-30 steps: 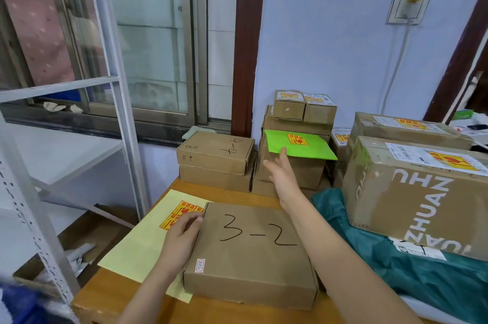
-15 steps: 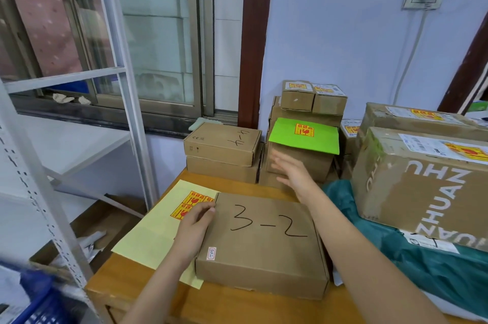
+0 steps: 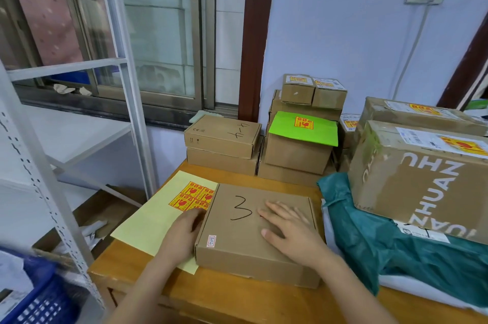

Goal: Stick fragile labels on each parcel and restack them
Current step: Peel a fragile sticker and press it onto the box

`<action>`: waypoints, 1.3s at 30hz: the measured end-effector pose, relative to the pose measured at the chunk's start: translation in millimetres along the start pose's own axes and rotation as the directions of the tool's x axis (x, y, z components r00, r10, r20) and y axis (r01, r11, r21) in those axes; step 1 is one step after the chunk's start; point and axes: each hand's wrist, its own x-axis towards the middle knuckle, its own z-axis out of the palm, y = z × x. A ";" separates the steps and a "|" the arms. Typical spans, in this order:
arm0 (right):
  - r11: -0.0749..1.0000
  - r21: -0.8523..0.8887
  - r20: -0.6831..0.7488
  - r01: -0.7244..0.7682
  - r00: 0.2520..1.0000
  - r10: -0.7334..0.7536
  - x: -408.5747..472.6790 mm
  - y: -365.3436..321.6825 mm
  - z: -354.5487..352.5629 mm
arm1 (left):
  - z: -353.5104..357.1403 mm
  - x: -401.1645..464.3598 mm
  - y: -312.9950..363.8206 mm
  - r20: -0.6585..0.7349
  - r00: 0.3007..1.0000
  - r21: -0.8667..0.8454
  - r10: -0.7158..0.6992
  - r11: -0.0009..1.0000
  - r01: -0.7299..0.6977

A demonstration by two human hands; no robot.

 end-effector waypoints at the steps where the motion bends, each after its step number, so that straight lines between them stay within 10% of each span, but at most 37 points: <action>1: 1.000 -0.012 0.002 -0.007 1.000 0.007 -1.6 1.3 -0.2 | -0.6 0.1 -0.9 0.000 1.000 0.031 0.006 0.999 -0.006; 24: 0.986 0.125 -0.173 -0.113 0.976 0.134 -8.4 14.5 -4.8 | -9.6 -10.2 -7.8 0.167 0.980 0.418 -0.112 0.908 0.033; 39: 0.987 -0.004 -0.119 -0.163 0.980 0.162 18.4 1.4 -25.3 | -28.2 20.2 -7.1 -0.169 0.983 0.284 -0.066 0.952 0.113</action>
